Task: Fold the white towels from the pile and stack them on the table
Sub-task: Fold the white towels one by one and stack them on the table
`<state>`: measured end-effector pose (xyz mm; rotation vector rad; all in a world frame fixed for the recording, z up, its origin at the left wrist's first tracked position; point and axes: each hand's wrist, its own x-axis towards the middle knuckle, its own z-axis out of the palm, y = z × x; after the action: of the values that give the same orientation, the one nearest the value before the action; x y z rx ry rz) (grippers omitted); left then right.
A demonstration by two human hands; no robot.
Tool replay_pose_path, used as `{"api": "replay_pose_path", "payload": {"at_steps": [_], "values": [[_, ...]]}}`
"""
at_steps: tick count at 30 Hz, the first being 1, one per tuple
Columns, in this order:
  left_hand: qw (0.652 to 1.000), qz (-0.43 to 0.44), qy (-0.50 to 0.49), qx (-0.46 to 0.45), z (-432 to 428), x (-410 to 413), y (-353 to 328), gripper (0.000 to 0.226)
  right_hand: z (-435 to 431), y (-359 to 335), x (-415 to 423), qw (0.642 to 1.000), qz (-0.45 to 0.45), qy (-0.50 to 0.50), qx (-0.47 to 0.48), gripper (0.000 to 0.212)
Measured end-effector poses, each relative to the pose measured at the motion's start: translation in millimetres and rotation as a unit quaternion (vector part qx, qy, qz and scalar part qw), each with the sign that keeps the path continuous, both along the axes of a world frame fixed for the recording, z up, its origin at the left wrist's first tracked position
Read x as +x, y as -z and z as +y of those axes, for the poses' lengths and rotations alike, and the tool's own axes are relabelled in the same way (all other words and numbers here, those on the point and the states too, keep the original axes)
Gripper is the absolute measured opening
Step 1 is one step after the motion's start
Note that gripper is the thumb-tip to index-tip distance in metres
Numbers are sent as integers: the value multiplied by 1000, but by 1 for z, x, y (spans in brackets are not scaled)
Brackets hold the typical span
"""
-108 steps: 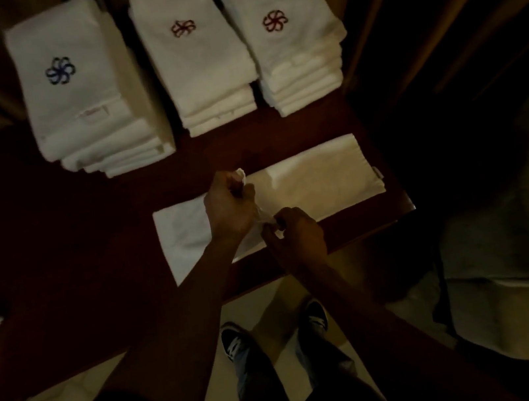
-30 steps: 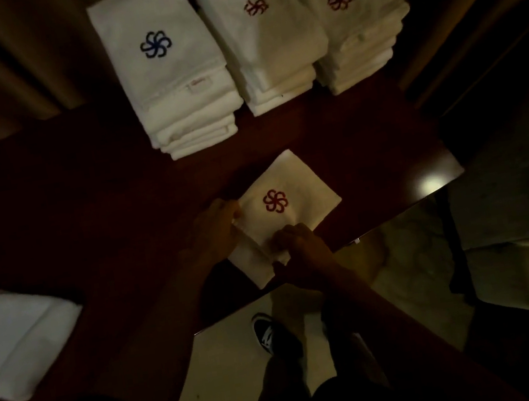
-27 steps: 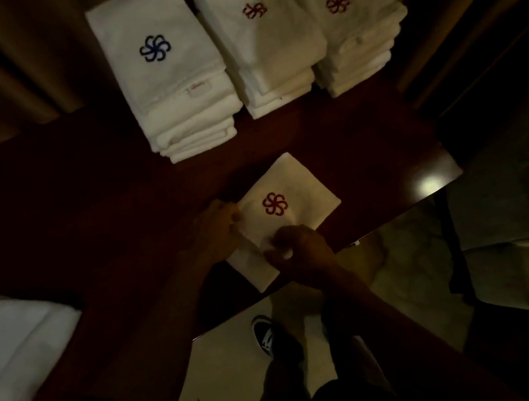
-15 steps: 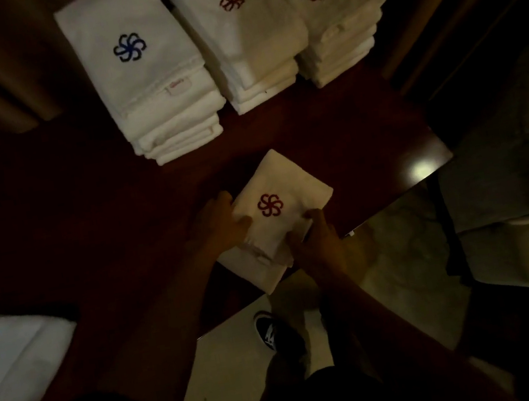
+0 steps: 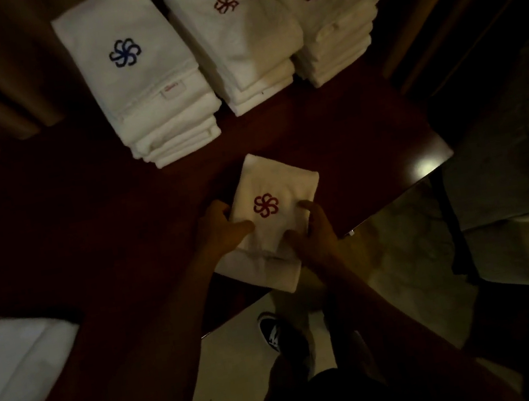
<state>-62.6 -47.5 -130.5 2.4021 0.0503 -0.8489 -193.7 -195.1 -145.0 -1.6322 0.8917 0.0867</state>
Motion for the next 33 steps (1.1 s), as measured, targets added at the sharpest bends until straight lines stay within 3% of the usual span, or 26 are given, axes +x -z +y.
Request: {"api": "replay_pose_path", "payload": {"at_steps": [7, 11, 19, 24, 29, 33], "values": [[998, -4, -2, -64, -7, -9, -11, 56, -12, -10, 2, 998, -55, -13, 25, 56], [983, -3, 15, -180, -9, -7, -21, 73, -25, -20, 6, 997, -70, -21, -38, 55], [963, -6, 26, -268, -36, 11, -71, 63, -65, -72, 23, 989, -116, -30, -85, 60], [937, -16, 25, -348, -63, 32, -118, 62, -99, -120, 40, 964, -232, -49, -119, 72], [926, -70, 14, -370, -89, 59, -157, 72, -133, -163, 79, 955, -248, -59, -148, 69], [924, -116, 0, -366, -105, 90, -174, 76, -155, -181, 122, 956, -262, -61, -120, 60]]}}
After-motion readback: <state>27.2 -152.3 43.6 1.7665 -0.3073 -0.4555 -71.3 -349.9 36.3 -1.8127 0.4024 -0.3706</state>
